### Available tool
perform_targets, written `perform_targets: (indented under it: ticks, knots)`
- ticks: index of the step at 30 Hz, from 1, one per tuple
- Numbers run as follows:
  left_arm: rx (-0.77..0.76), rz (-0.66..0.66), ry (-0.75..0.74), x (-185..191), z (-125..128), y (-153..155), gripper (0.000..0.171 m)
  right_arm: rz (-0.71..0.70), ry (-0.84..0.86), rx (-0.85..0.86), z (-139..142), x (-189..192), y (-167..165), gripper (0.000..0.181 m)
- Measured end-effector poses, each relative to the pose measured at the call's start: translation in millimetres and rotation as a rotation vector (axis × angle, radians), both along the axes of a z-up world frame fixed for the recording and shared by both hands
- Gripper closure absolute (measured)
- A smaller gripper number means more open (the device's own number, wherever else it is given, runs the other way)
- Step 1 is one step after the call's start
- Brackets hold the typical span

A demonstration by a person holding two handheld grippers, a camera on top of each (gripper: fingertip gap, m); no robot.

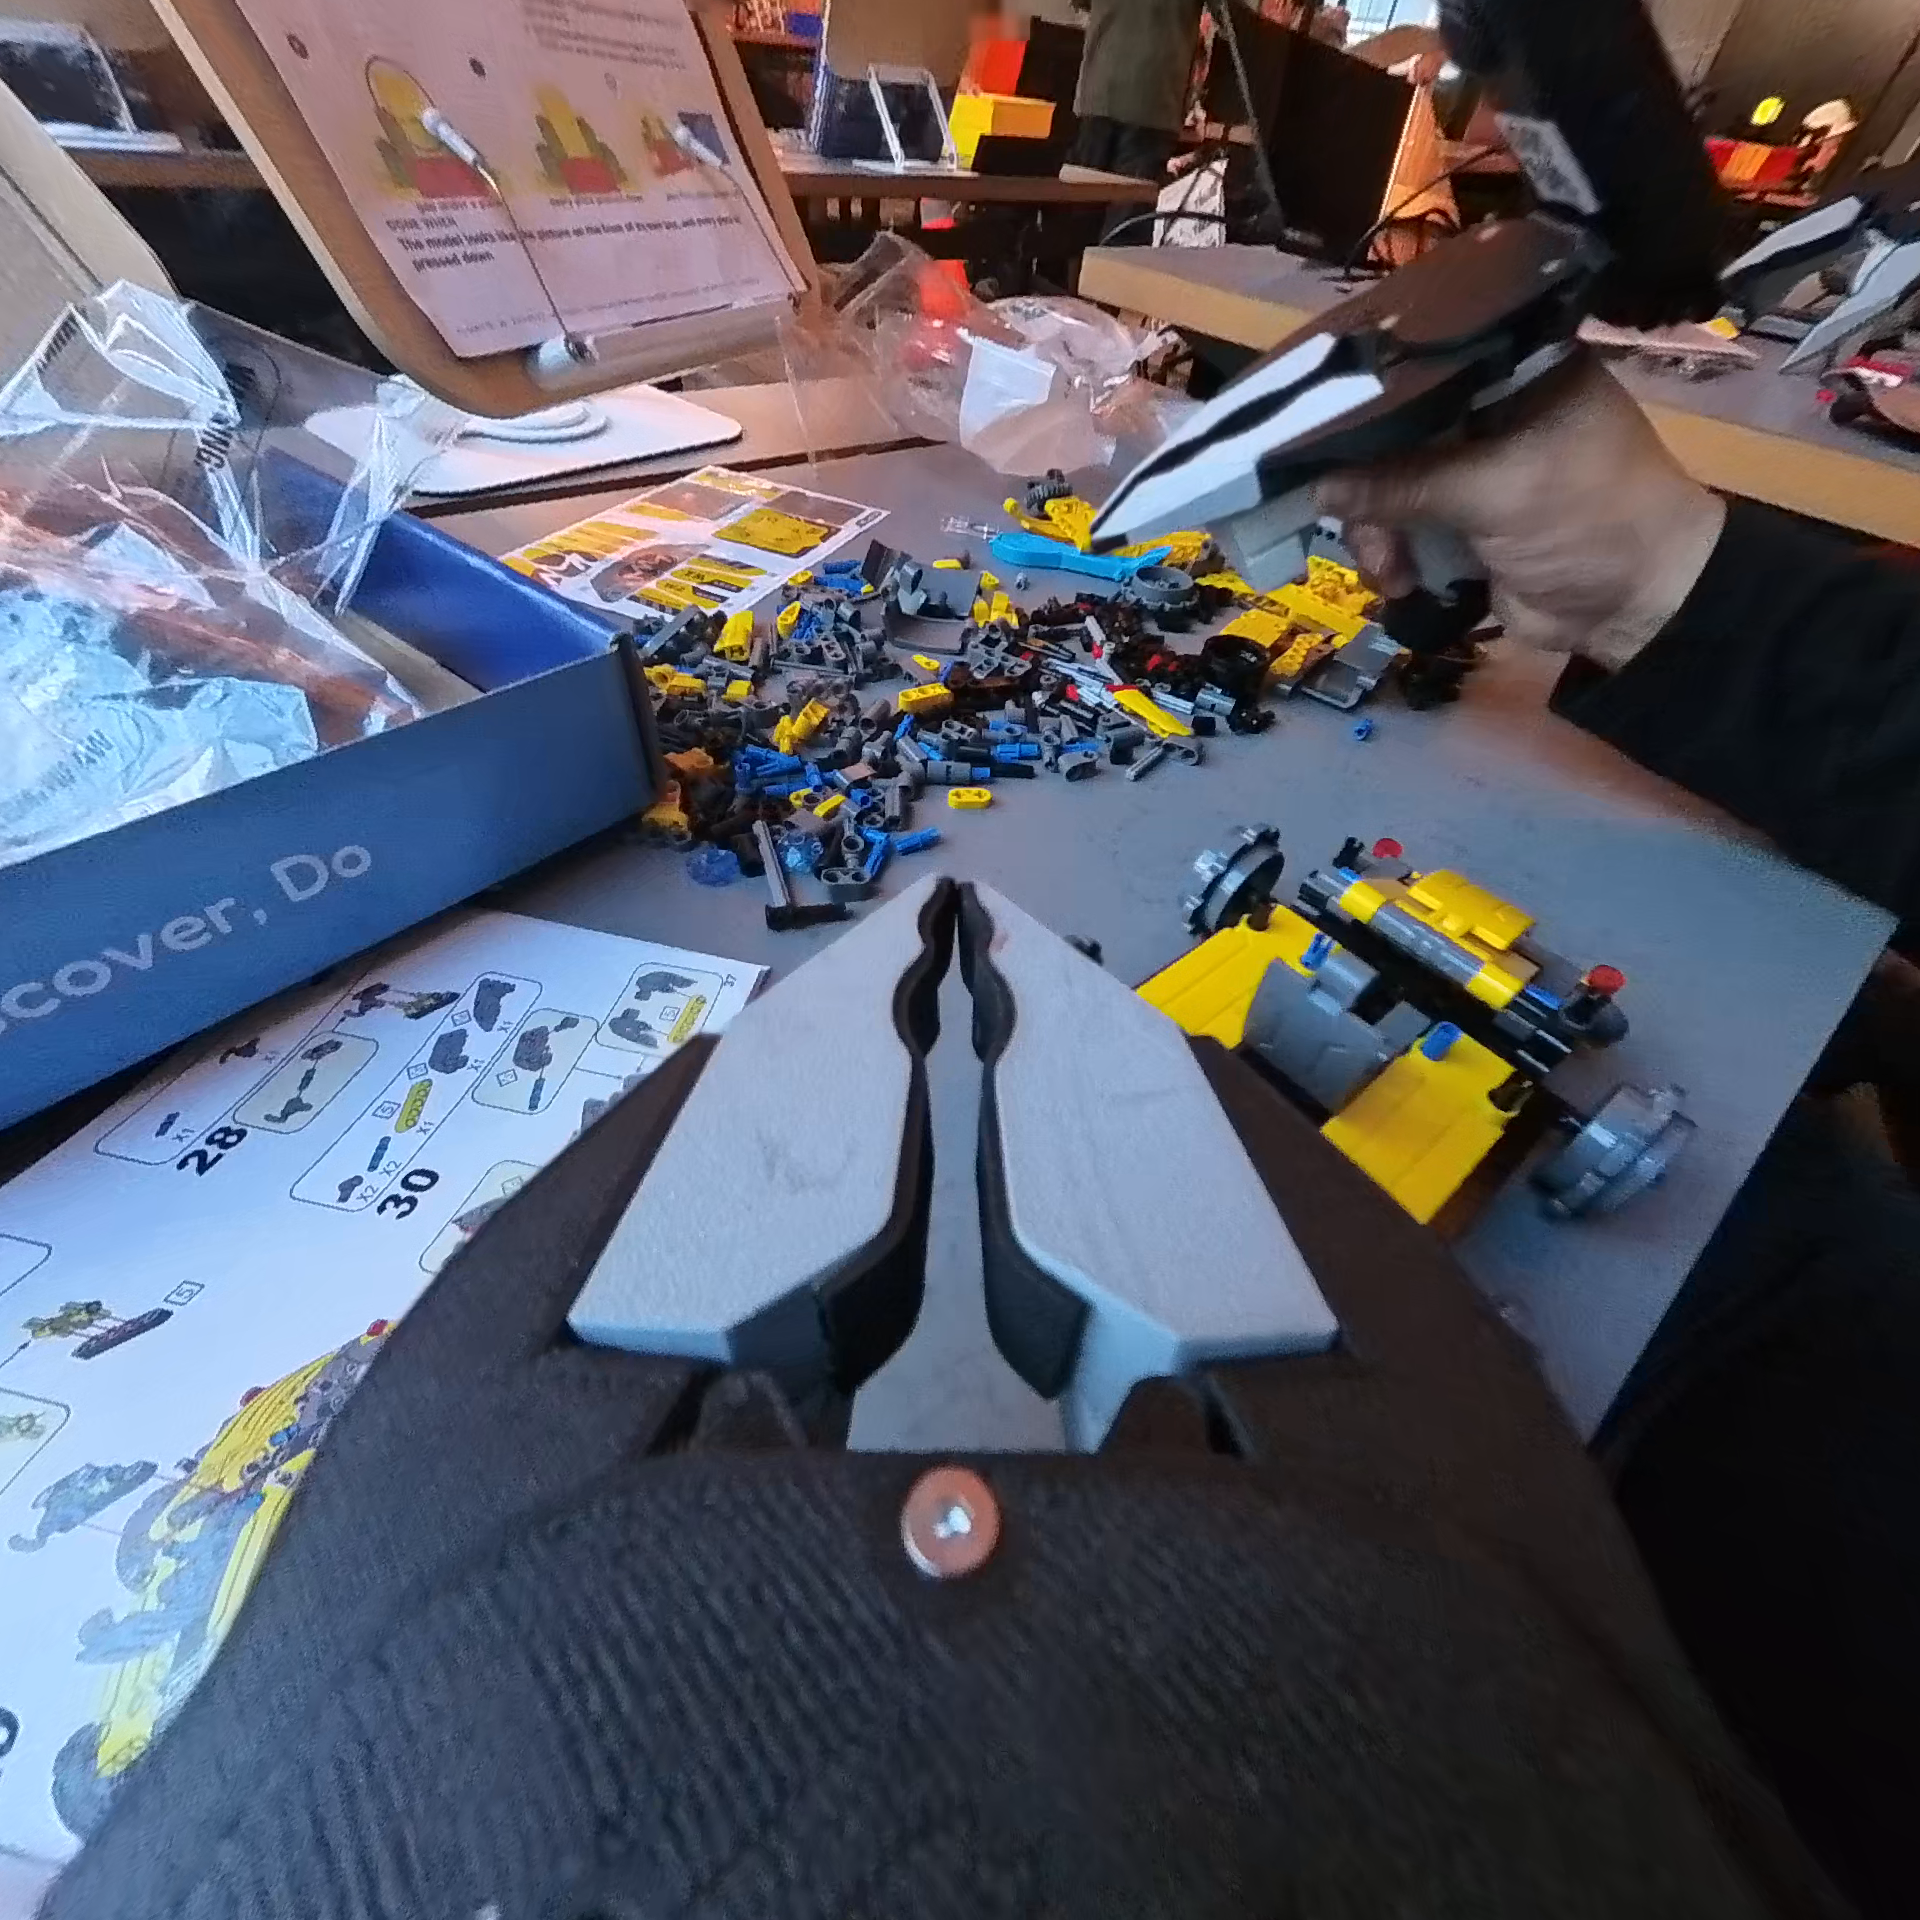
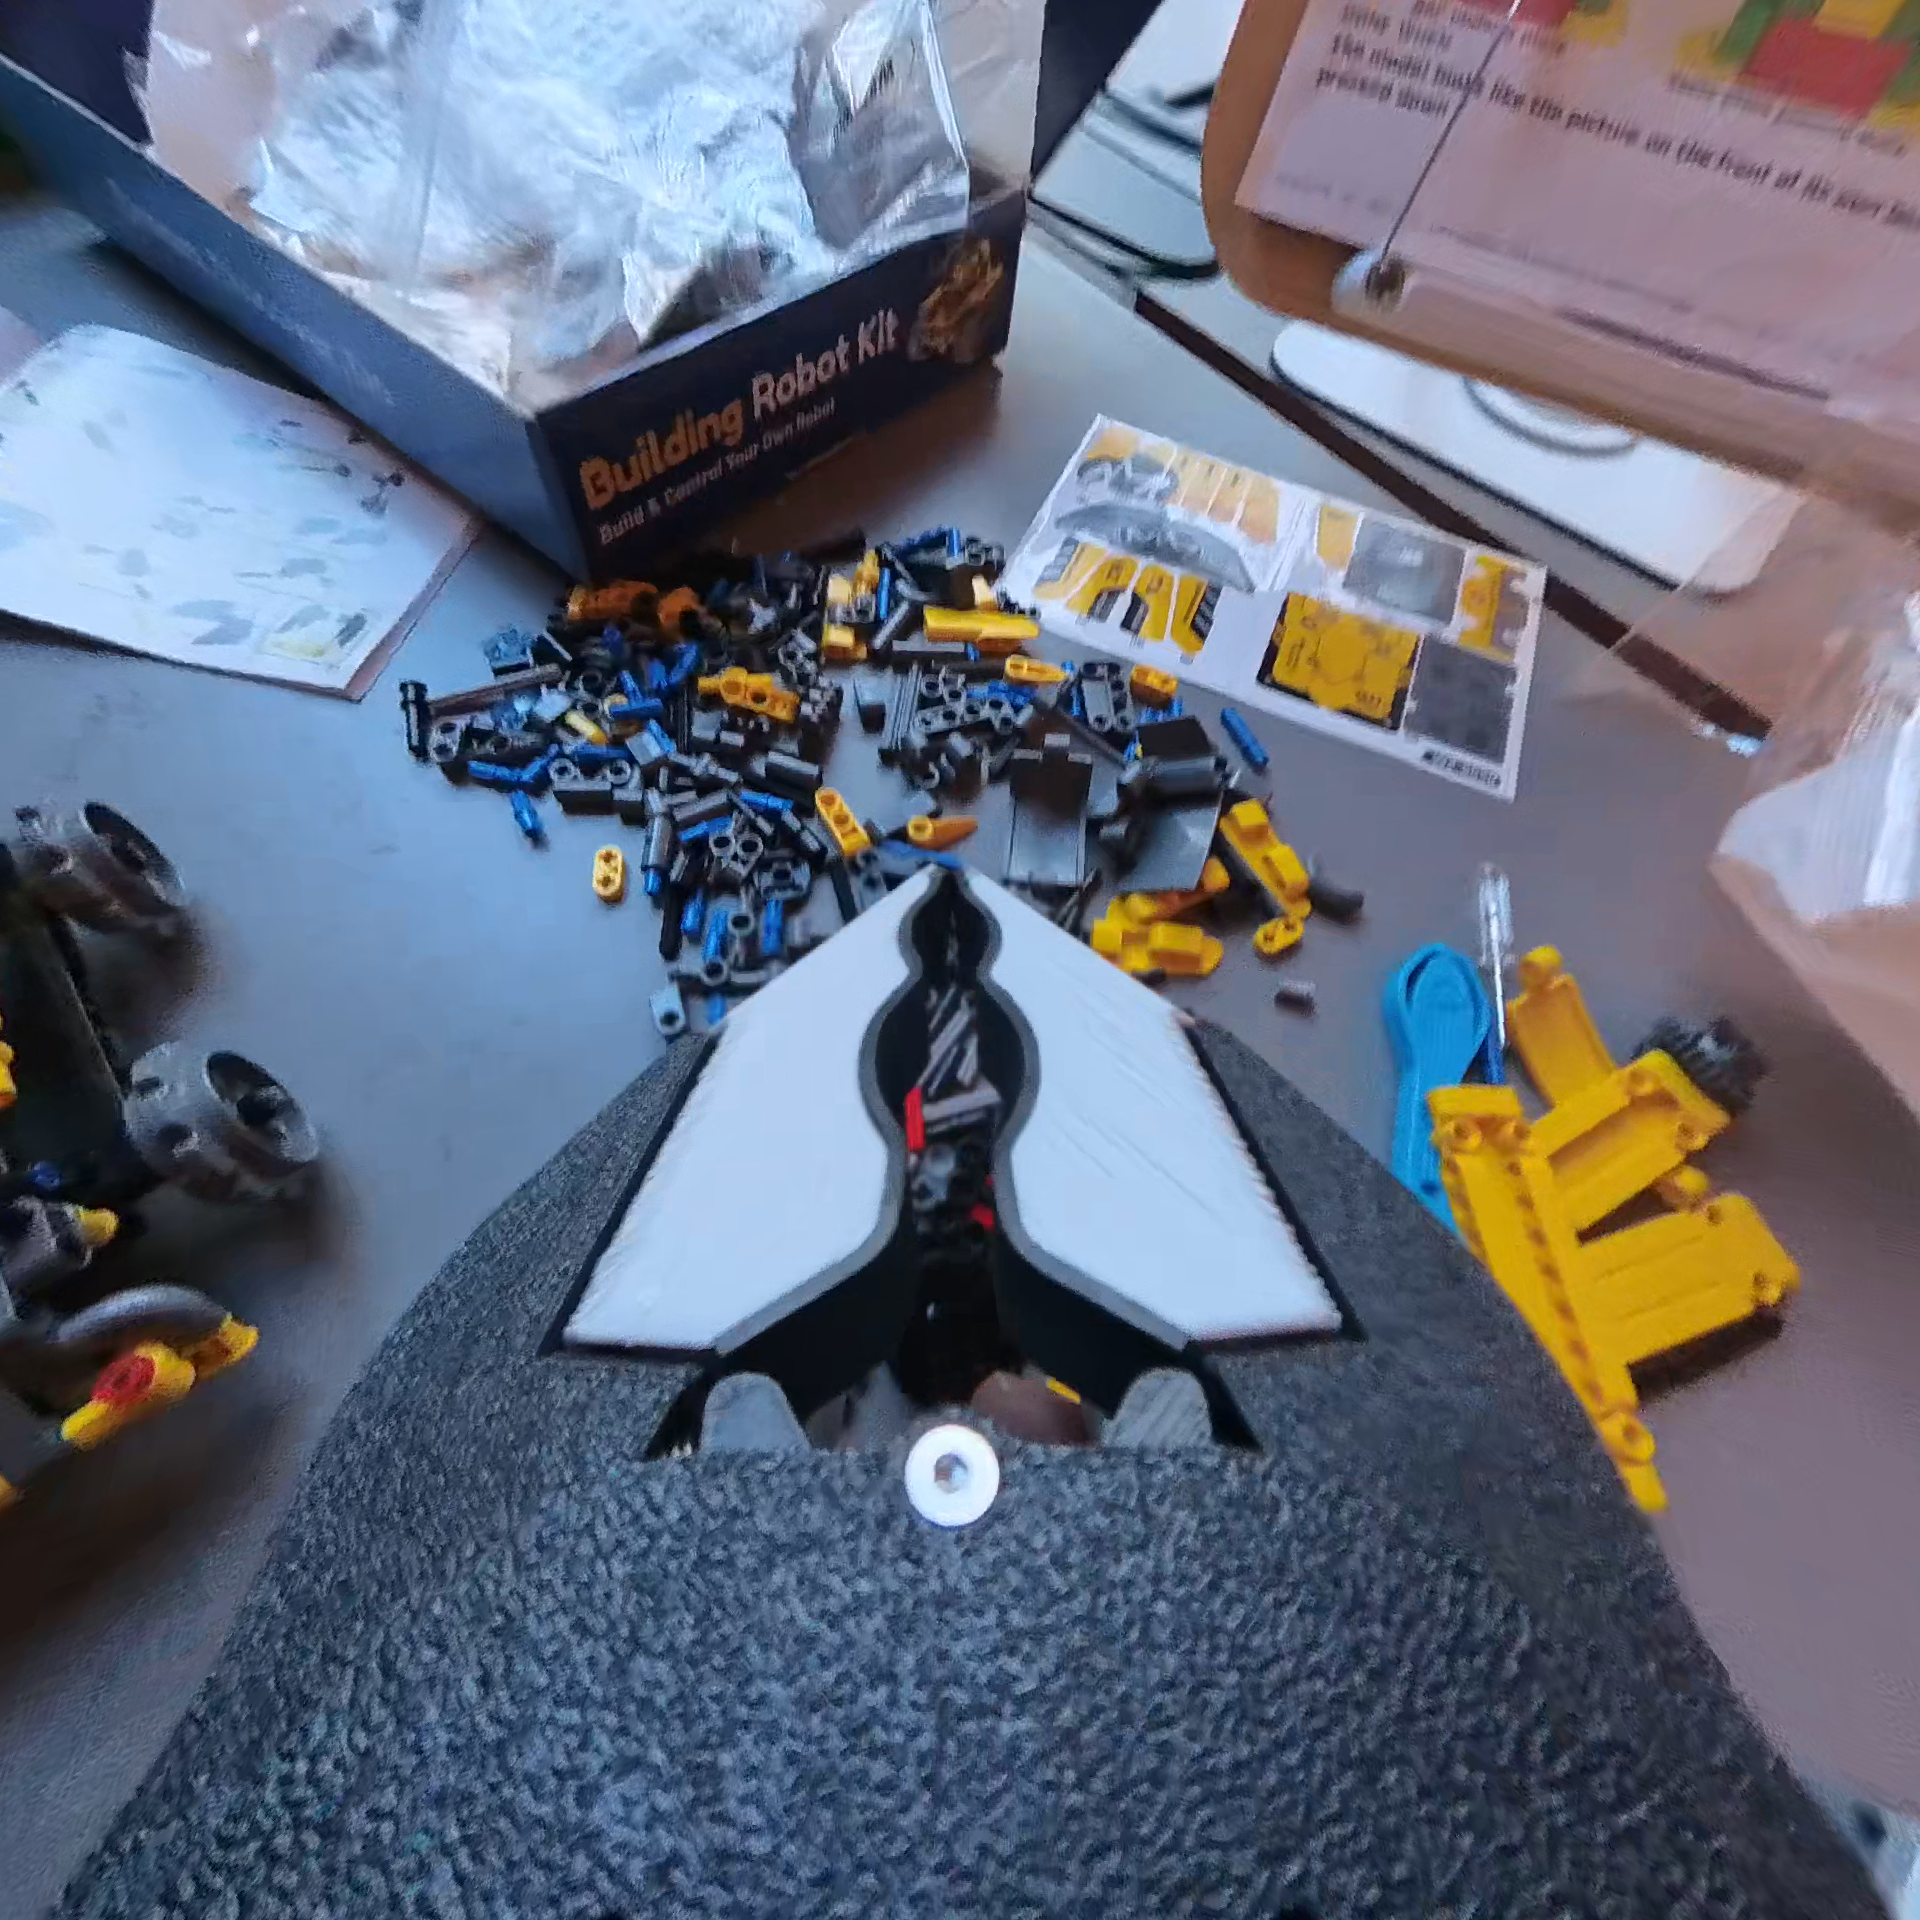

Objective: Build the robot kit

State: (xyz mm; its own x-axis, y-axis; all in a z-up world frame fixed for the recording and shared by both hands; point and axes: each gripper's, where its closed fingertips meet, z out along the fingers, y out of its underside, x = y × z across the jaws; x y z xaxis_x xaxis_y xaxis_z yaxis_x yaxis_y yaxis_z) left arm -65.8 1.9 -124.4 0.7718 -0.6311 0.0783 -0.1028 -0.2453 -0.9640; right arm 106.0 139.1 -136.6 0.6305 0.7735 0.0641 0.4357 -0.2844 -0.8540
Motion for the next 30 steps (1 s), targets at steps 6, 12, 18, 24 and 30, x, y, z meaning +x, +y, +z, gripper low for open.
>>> perform_targets:
  ticks: [6,12,18,24,30]
  knots:
    - [-0.026,0.003,0.02,1.3,-4.9,2.4,0.171,0.08,-0.002,-0.248,-24.5,-20.9,2.9,0.157]
    - [-0.051,-0.013,0.013,2.7,-7.2,2.7,0.171,0.267,-0.076,-0.273,-27.9,-88.5,8.2,0.152]
    - [-0.035,-0.017,0.01,3.1,-5.2,1.4,0.171,0.374,-0.165,-0.239,-38.5,-123.2,12.8,0.158]
    - [-0.03,-0.022,0.003,3.1,-3.8,0.6,0.171,0.314,-0.302,-0.243,-56.9,-125.3,19.4,0.156]
    - [-0.028,-0.024,-0.013,2.3,-2.1,0.3,0.171,0.327,-0.322,-0.183,-64.6,-129.2,19.2,0.159]
